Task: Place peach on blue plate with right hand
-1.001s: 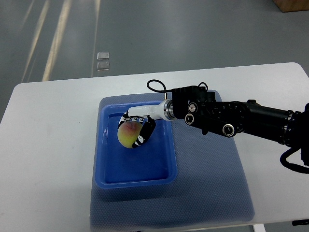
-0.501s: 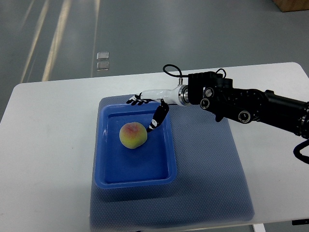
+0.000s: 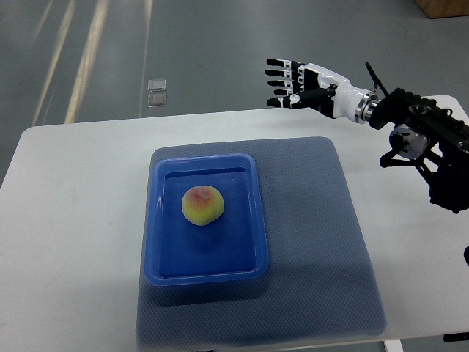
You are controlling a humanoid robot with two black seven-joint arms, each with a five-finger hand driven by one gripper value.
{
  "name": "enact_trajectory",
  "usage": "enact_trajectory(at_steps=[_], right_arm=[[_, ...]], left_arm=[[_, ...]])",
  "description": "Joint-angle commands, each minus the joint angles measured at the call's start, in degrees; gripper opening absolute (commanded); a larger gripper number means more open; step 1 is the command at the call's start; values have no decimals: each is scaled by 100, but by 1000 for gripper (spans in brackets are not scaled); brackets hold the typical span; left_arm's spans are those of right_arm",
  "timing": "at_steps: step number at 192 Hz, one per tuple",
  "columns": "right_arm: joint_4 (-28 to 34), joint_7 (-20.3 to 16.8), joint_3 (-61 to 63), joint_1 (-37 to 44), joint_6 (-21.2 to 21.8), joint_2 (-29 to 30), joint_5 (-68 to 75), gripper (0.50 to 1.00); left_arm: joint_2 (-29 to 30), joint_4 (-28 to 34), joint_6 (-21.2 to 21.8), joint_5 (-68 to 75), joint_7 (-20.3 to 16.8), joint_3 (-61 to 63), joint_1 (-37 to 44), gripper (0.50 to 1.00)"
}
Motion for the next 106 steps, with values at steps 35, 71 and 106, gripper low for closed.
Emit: enact_trajectory(at_steps=[35, 71, 106], right_arm=[[-552, 1035, 908, -638, -600, 724, 1914, 932], [-613, 1361, 899, -638, -811, 715, 2520, 932], [-701, 1361, 899, -647, -785, 715, 2555, 932]], left_arm=[[0, 0, 1, 7, 0, -2, 1, 1000], [0, 0, 1, 7, 0, 7, 1, 1000], [0, -9, 1, 7, 0, 7, 1, 1000]])
